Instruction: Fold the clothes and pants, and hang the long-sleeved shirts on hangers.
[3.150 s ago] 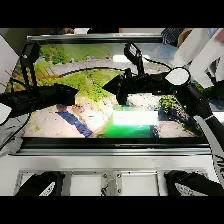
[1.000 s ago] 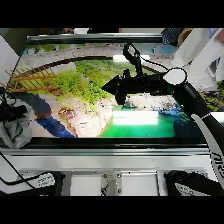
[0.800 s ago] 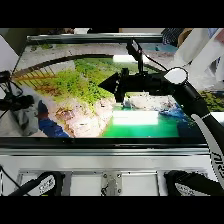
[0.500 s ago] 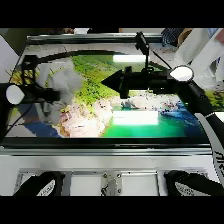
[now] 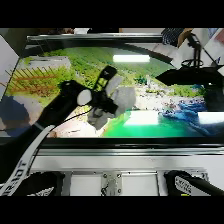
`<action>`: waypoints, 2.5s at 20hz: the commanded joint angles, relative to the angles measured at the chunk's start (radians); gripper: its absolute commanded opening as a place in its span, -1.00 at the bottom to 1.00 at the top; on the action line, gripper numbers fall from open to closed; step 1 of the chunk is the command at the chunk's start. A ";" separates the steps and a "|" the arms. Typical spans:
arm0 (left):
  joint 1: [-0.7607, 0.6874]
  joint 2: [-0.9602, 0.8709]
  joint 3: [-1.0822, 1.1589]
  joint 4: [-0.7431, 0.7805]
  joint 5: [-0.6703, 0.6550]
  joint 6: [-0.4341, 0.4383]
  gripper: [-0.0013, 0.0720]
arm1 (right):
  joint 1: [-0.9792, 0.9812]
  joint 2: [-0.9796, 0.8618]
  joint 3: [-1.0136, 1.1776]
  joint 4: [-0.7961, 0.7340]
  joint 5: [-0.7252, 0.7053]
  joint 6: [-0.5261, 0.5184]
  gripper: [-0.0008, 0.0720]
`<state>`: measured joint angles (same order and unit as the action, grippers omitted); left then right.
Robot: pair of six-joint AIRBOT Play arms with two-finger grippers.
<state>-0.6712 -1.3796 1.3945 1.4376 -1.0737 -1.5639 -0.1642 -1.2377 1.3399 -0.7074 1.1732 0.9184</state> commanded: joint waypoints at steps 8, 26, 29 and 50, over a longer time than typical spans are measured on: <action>0.235 -0.134 0.092 -0.081 -0.062 -0.029 0.93 | -0.196 0.003 0.000 0.199 0.037 0.055 -0.92; 0.266 -0.339 -0.024 -0.303 -0.013 0.034 -0.92 | -0.035 -0.349 -0.230 -0.209 -0.156 0.358 0.59; 0.268 -0.339 -0.006 -0.303 -0.018 0.034 -0.92 | 0.056 -0.421 -0.229 -0.196 -0.267 0.358 0.58; 0.459 0.552 0.539 -0.261 -0.052 0.018 -0.92 | -0.009 0.594 0.162 -0.223 -0.286 0.271 -0.93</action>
<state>-0.2165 -0.9497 1.8736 1.1751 -1.1500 -1.5444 -0.1688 -0.7986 1.4860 -0.9279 0.9211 1.1778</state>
